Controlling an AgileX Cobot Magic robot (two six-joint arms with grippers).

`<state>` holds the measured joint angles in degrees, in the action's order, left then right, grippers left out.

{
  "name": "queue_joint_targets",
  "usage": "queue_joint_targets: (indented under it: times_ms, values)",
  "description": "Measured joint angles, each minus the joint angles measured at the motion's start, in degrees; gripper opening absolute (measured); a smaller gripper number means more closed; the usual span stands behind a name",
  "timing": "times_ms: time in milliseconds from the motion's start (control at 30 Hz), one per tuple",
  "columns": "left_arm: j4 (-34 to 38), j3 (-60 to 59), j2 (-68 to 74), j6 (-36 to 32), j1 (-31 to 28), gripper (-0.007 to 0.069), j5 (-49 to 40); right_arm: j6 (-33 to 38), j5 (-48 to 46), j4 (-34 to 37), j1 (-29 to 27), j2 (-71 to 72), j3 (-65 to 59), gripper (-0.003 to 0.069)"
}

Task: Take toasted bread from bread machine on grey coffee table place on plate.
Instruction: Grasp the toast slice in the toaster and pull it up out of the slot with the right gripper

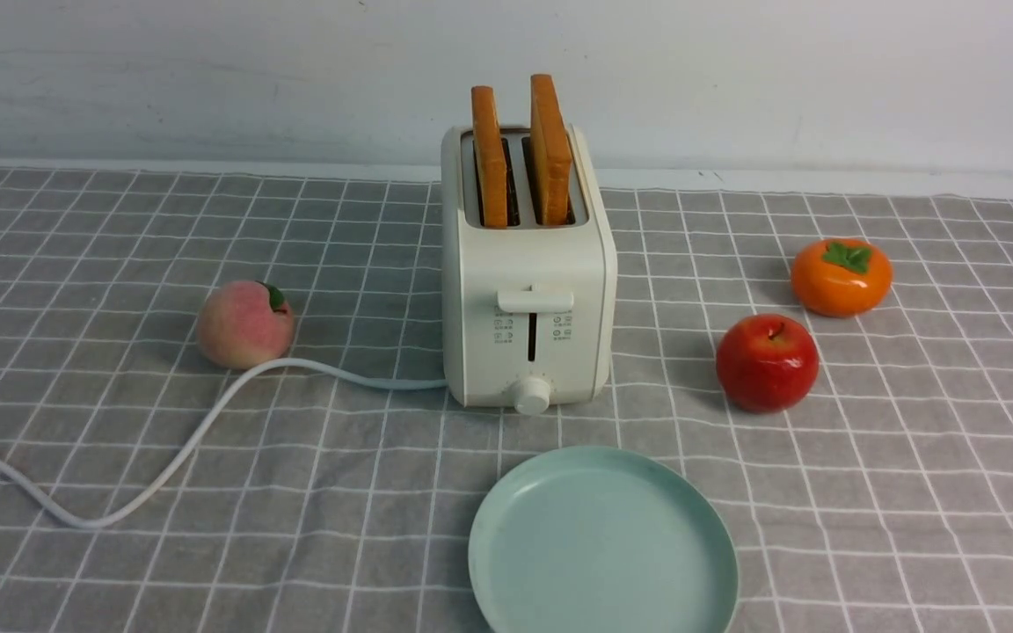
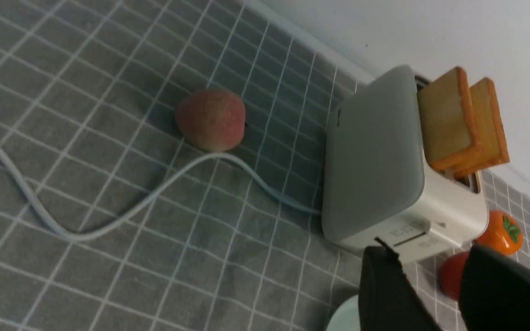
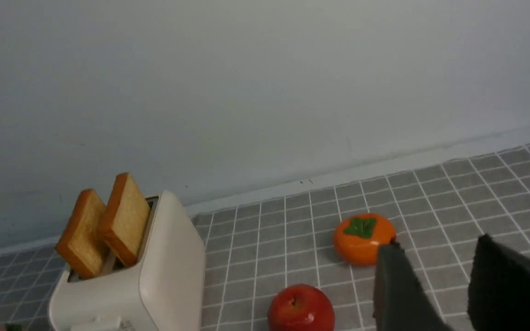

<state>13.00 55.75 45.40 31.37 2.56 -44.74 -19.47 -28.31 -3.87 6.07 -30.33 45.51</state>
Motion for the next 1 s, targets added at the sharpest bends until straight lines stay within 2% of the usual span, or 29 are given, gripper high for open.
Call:
queue_joint_targets:
  times_ms: [67,167,233,267,300,367,433,500,567,633,667,700,733,800,900,933,967,1000]
  values:
    - [2.48,0.06,1.44,-0.3,0.0,0.0238,-1.24,-0.44,0.1,-0.06,1.66,-0.1,-1.27,0.0239]
    - [9.35,0.12,4.27,-5.03,0.0,0.0238,-3.25,-0.99,2.33,-0.54,8.35,-0.1,-4.99,0.0239]
    - [13.26,0.12,5.05,-10.82,0.0,0.0238,-4.43,-1.04,3.27,-0.68,12.61,-0.1,-6.9,0.0239]
    - [15.92,0.12,5.26,-17.1,0.0,0.0238,-5.37,-1.04,4.07,-0.72,14.89,-0.23,-8.02,0.0239]
    - [15.92,0.12,5.26,-17.1,0.0,0.0238,-5.37,-1.04,4.07,-0.72,15.24,-0.24,-8.18,0.0239]
    - [20.77,0.17,5.31,-27.34,0.24,0.0238,-6.78,-1.04,4.69,-0.6,19.03,-1.1,-9.23,0.0239]
    - [22.14,0.17,5.31,-32.47,0.91,0.0238,-6.97,-1.04,4.85,-0.27,20.16,-1.48,-9.31,0.0239]
    - [23.17,0.23,5.31,-41.99,5.69,0.0238,-6.55,-1.24,5.28,1.6,22.16,-3.03,-9.09,0.0239]
    - [22.43,0.23,5.31,-46.64,10.95,0.0238,-6.55,-1.7,5.02,3.49,22.52,-4.58,-8.35,0.0239]
    - [18.78,0.23,5.31,-50.94,19.21,0.0238,-6.91,-2.13,4.53,5.18,22.74,-7.65,-6.49,0.0239]
    - [18.36,0.23,5.31,-51.12,19.94,0.0238,-7.05,-2.13,4.44,5.19,22.74,-7.99,-6.04,0.0239]
    - [13.69,0.23,5.31,-51.57,25.88,0.0238,-7.42,-2.07,2.89,5.19,22.74,-11.56,-3.86,0.0239]
    - [13.14,0.23,5.31,-51.6,26.42,0.0238,-7.42,-2.0,2.89,5.19,22.74,-11.99,-3.55,0.0239]
    - [5.47,0.23,5.31,-47.5,30.82,0.0238,-6.56,0.43,-1.08,5.19,22.74,-18.03,1.05,0.0239]
    - [-4.62,0.23,5.31,-36.2,31.35,0.0238,-2.87,4.84,-6.62,4.92,22.74,-26.14,8.13,0.0239]
    - [-8.98,0.23,5.36,-30.54,30.86,0.0238,-0.79,6.13,-8.43,4.85,22.74,-30.31,12.29,0.0239]
    - [-9.67,0.23,5.36,-29.55,30.86,0.0238,-0.54,6.29,-8.7,4.78,22.74,-30.31,12.29,0.0239]
    - [-14.08,0.23,5.36,-22.37,30.12,0.0238,0.86,6.84,-9.66,4.72,22.74,-34.39,16.71,0.0241]
